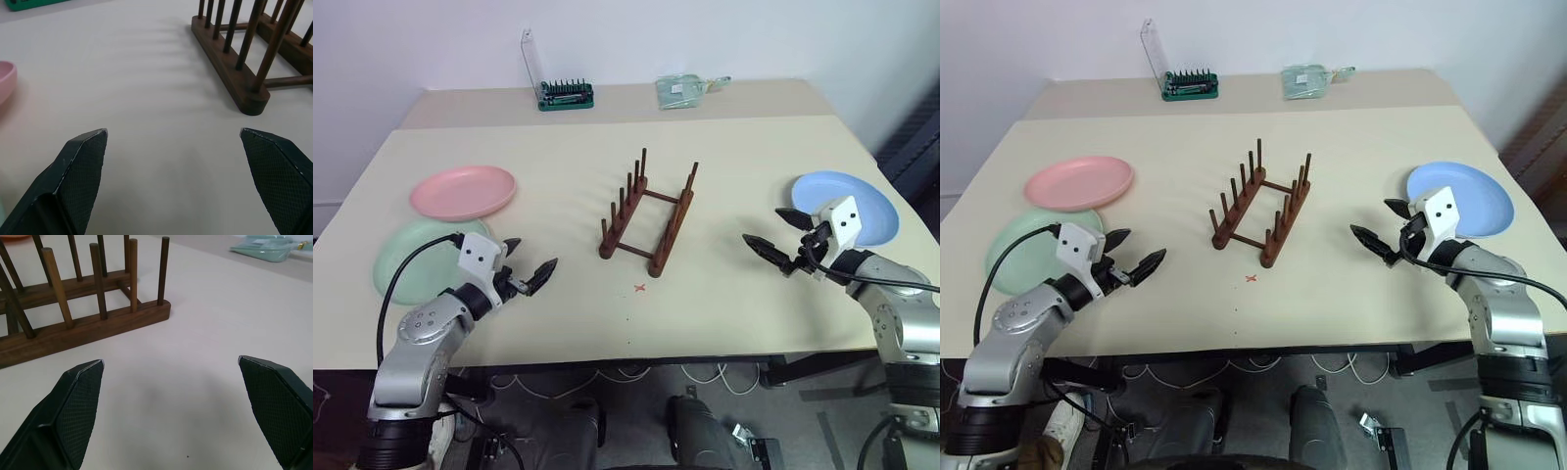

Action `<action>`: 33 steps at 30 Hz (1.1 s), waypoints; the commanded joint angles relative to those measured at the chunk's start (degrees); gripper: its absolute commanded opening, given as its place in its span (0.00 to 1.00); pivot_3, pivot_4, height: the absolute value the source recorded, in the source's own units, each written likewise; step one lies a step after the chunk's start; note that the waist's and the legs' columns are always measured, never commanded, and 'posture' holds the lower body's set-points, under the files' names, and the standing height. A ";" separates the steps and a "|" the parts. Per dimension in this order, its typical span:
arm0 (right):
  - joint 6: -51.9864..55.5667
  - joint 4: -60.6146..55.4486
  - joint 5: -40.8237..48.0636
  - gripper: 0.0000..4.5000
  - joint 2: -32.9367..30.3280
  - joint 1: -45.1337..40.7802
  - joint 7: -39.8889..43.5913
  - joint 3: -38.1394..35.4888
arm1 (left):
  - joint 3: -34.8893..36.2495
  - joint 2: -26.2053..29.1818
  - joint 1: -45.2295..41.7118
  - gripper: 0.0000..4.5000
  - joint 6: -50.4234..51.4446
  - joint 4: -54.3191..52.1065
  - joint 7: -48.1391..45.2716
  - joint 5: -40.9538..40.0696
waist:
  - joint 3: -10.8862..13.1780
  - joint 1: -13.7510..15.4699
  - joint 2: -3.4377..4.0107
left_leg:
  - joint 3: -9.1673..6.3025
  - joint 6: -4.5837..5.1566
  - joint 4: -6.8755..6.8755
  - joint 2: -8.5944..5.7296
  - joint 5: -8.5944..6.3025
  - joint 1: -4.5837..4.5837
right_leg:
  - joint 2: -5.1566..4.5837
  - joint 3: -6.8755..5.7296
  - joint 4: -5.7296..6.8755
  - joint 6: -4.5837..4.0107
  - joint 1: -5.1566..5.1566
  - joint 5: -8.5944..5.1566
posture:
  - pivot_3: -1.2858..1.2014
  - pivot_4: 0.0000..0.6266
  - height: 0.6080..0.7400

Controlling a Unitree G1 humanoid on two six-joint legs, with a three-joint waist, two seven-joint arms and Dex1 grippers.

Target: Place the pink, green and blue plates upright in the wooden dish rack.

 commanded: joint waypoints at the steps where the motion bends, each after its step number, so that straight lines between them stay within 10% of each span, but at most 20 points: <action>1: -1.29 0.23 -0.27 1.00 -0.75 -1.72 0.67 -0.21 | 0.44 -0.23 0.61 0.99 -0.04 -2.53 0.84 -0.13 | 0.00 0.07 0.00 | 0.00 0.00 -0.01 0.00 0.00 0.00 | 0.00 0.00 0.00 0.00 0.00 0.00 | 0.52 0.24 1.00; 14: -6.96 5.54 -1.35 1.00 0.54 -0.46 2.58 0.45 | -1.21 0.68 1.00 0.99 2.26 -5.53 -2.11 -2.16 | 0.00 0.11 0.00 | 0.00 0.00 0.01 -0.01 0.00 -0.01 | 0.00 0.00 -0.02 0.00 0.01 0.00 | 0.52 0.24 1.00; 24: -7.71 -0.27 -0.39 1.00 2.79 5.66 -0.14 -1.29 | -16.64 3.68 -6.40 0.99 7.25 -4.16 -13.76 -2.18 | 0.00 0.04 0.02 | 0.00 0.00 -0.02 -0.02 0.00 0.00 | 0.00 0.00 -0.02 0.00 0.00 0.00 | 0.52 0.24 1.00; 33: -7.28 -6.76 0.54 1.00 4.78 13.87 -3.90 -2.86 | -28.22 -8.17 -15.57 0.99 9.72 4.70 -6.55 5.62 | -0.03 -0.24 0.07 | 0.00 0.00 0.02 -0.02 0.00 0.05 | 0.00 0.00 -0.01 0.01 0.07 0.00 | 0.52 0.24 1.00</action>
